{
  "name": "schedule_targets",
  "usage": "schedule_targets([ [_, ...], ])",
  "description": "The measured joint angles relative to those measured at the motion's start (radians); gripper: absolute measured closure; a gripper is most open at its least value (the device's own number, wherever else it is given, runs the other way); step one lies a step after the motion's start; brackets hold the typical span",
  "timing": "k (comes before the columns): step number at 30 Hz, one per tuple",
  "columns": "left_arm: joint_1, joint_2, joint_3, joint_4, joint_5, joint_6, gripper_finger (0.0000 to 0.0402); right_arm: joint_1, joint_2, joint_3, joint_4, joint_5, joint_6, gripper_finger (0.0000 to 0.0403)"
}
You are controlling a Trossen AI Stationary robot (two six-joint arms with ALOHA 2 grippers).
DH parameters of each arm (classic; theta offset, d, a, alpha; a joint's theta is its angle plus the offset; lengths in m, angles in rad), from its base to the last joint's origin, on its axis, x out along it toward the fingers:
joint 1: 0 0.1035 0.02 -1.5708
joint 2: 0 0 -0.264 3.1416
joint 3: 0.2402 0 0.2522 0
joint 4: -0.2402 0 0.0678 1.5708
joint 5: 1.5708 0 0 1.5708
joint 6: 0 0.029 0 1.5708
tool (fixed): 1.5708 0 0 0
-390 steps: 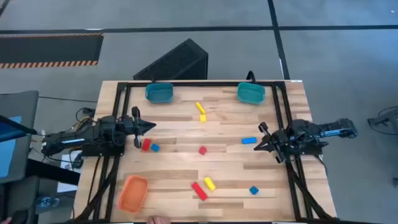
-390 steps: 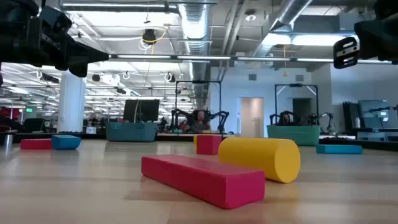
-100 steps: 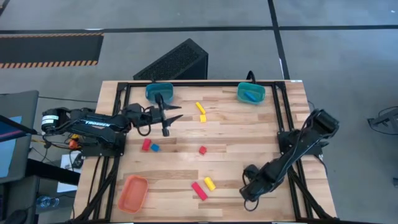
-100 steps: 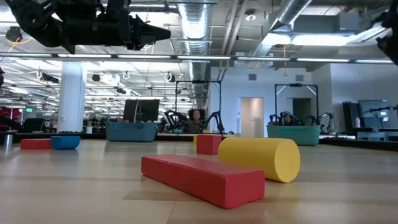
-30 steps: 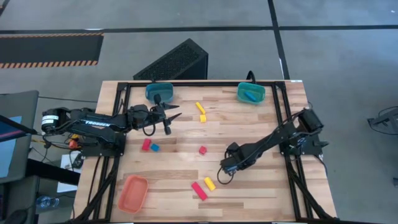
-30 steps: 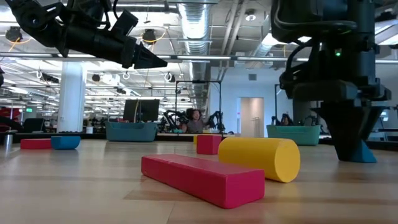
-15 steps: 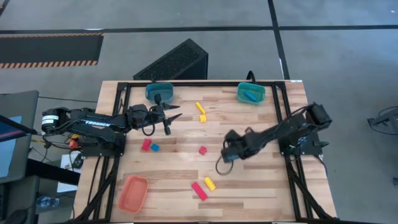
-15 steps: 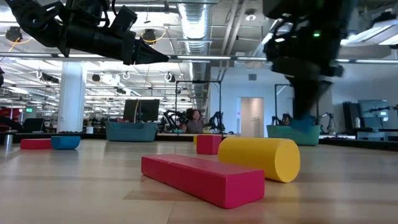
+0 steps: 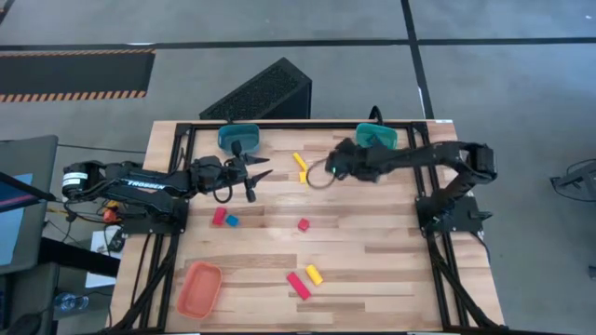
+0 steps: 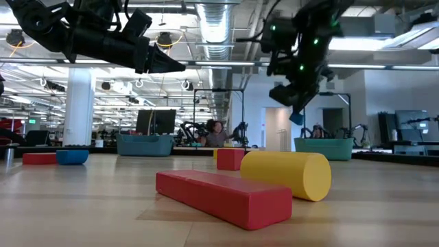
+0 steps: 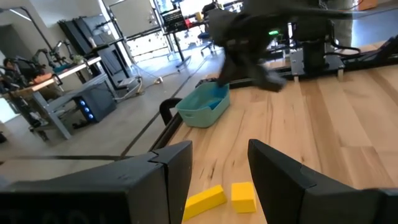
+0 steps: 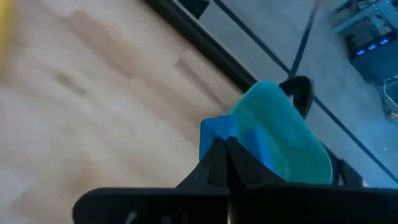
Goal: Sort & place blocks by color
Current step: Put the bottom blue block into the green bin
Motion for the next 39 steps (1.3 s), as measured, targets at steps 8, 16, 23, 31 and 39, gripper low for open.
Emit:
schedule_targets([
  [8,0.000,0.000,0.000,-0.035,-0.012,-0.001,0.0253,-0.234,-0.010,-0.129,0.329,-0.267,-0.255,0.0401],
  [16,0.000,0.000,0.000,-0.112,-0.169,0.002,0.0253,-0.375,-0.028,-0.135,0.304,-0.301,-0.266,0.0401],
  [23,0.000,0.000,-0.001,-0.172,-0.177,-0.050,0.0253,-0.379,-0.063,-0.137,0.319,-0.287,-0.307,0.0401],
  [31,0.000,0.000,-0.001,-0.166,-0.195,-0.019,0.0253,-0.397,-0.167,-0.180,0.305,-0.214,-0.289,0.0400],
  [39,0.000,0.000,-0.001,-0.173,-0.193,-0.023,0.0253,-0.519,-0.183,-0.348,0.363,-0.208,-0.132,0.0393],
])
